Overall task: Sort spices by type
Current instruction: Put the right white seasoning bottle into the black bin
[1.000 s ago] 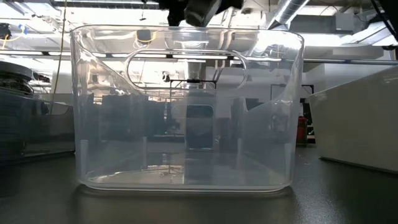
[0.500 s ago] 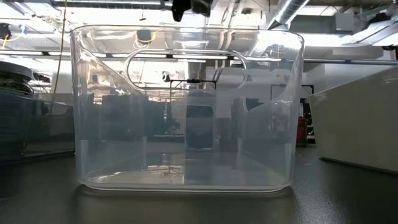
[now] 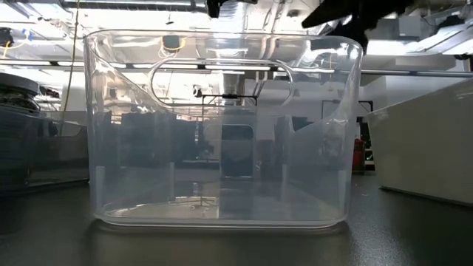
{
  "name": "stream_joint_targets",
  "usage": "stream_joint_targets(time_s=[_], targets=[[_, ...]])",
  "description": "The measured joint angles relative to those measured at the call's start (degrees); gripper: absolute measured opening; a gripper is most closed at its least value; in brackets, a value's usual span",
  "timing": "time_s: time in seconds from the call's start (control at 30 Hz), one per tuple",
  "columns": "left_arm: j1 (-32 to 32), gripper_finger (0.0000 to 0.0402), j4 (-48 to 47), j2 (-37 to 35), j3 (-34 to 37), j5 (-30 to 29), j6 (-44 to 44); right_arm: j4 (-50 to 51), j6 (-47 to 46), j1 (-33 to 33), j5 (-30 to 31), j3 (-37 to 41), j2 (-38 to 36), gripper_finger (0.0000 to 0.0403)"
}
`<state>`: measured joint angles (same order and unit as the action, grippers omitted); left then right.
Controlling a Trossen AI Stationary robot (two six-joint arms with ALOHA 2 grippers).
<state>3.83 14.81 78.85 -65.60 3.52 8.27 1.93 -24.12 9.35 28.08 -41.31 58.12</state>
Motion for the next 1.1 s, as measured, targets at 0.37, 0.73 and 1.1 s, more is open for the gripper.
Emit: stream_joint_targets(time_s=[0.37, 0.73, 1.1], targets=[[-0.6, 0.0196, -0.2, 0.0, 0.2, -3.3, 1.0, -26.4, 2.0, -6.2, -5.9, 6.1, 5.1, 0.0303], [-1.7, 0.0197, -0.4, 0.0, 0.2, -6.7, 0.8, -31.7, 17.5, -8.0, -15.6, 0.9, 10.8, 0.0303], [-2.3, 0.0197, 0.0, 0.0, 0.2, -7.0, 0.3, -31.0, 20.1, -8.3, -19.5, -2.3, 11.6, 0.0303]])
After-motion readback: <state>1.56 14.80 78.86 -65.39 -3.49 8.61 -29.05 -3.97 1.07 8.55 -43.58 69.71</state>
